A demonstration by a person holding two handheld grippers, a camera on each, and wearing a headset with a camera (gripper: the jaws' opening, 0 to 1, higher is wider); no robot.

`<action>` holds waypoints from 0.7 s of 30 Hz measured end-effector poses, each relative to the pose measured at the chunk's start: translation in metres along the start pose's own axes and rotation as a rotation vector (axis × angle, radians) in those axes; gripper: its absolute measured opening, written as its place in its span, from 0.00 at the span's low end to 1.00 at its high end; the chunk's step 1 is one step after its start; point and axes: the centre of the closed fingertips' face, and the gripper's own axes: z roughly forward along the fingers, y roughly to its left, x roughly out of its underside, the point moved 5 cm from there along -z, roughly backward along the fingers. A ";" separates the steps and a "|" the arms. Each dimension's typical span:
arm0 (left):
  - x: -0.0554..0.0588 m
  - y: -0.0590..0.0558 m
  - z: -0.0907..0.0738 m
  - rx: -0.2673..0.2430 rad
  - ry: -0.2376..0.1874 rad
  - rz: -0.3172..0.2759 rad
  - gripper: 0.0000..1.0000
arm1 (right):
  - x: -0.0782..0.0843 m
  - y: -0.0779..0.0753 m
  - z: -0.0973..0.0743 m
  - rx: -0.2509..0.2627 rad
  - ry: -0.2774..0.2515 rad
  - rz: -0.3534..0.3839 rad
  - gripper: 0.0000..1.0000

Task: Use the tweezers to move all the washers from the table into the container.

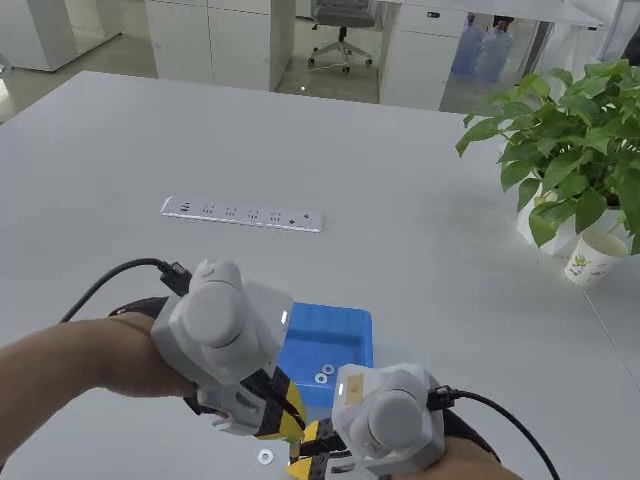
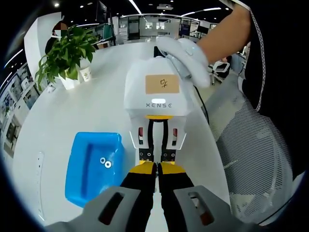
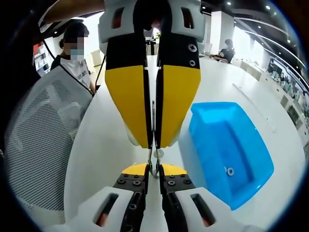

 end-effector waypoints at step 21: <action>-0.008 0.002 -0.013 -0.008 0.005 -0.007 0.06 | -0.011 -0.002 -0.009 0.003 -0.014 -0.002 0.11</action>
